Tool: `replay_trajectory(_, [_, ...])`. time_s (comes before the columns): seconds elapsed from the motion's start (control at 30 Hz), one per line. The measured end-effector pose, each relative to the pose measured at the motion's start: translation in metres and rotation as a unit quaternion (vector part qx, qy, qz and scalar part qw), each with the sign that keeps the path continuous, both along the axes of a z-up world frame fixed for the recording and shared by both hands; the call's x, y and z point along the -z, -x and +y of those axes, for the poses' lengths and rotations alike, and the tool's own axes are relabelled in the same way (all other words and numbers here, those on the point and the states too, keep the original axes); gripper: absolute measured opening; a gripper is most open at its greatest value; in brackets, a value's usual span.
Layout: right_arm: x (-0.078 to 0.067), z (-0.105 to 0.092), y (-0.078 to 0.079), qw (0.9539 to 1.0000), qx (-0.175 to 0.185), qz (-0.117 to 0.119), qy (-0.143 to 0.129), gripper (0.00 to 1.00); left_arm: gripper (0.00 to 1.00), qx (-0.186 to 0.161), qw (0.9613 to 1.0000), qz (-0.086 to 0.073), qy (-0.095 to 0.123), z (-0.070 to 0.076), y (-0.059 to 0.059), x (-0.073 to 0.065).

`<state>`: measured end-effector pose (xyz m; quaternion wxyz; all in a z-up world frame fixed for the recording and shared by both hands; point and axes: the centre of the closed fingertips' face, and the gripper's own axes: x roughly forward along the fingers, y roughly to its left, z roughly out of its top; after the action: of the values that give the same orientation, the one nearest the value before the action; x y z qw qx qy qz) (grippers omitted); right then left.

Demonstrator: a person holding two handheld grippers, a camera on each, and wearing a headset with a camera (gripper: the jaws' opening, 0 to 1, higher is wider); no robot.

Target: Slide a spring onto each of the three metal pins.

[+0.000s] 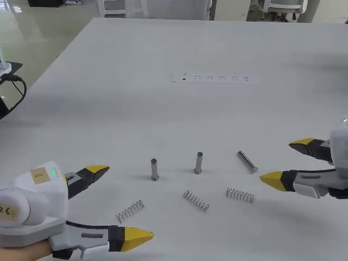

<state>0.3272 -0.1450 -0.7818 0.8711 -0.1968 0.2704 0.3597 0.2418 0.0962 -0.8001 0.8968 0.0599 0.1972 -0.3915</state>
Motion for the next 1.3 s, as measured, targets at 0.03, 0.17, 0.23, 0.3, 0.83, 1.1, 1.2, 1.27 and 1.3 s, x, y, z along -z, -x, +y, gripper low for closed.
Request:
replay_trajectory(0.03, [0.000,0.001,-0.002,1.0000,0.000,0.001,0.002,0.57,0.96,0.000,1.0000,0.000,0.000,0.000,0.000,0.000])
replay_trajectory(0.17, [0.001,0.006,-0.011,1.0000,-0.002,0.004,0.009,0.54,0.96,-0.001,1.0000,0.000,0.000,0.002,-0.001,0.000])
replay_trajectory(0.23, [0.001,0.008,-0.016,0.9999,0.000,0.005,0.011,0.53,0.96,-0.002,1.0000,0.000,0.001,0.002,-0.001,0.000])
replay_trajectory(0.3, [0.002,0.011,-0.022,0.9999,0.000,0.006,0.012,0.52,0.96,-0.002,1.0000,0.000,0.000,0.002,-0.001,0.001])
replay_trajectory(0.83, [0.020,0.024,-0.048,0.9982,0.013,0.048,0.035,0.40,0.96,-0.007,1.0000,0.004,0.000,0.004,-0.001,0.003])
replay_trajectory(1.1, [0.032,0.028,-0.055,0.9957,0.025,0.069,0.057,0.31,0.95,-0.009,0.9999,0.005,0.001,0.003,-0.001,0.004])
replay_trajectory(1.2, [0.037,0.028,-0.056,0.9942,0.031,0.076,0.070,0.25,0.95,-0.009,0.9999,0.007,0.001,0.003,-0.001,0.004])
replay_trajectory(1.27, [0.042,0.029,-0.056,0.9928,0.037,0.085,0.076,0.21,0.94,-0.008,0.9999,0.007,0.000,0.003,-0.001,0.004])
replay_trajectory(1.3, [0.043,0.029,-0.056,0.9927,0.038,0.086,0.075,0.20,0.94,-0.008,0.9999,0.008,0.001,0.003,-0.001,0.005])
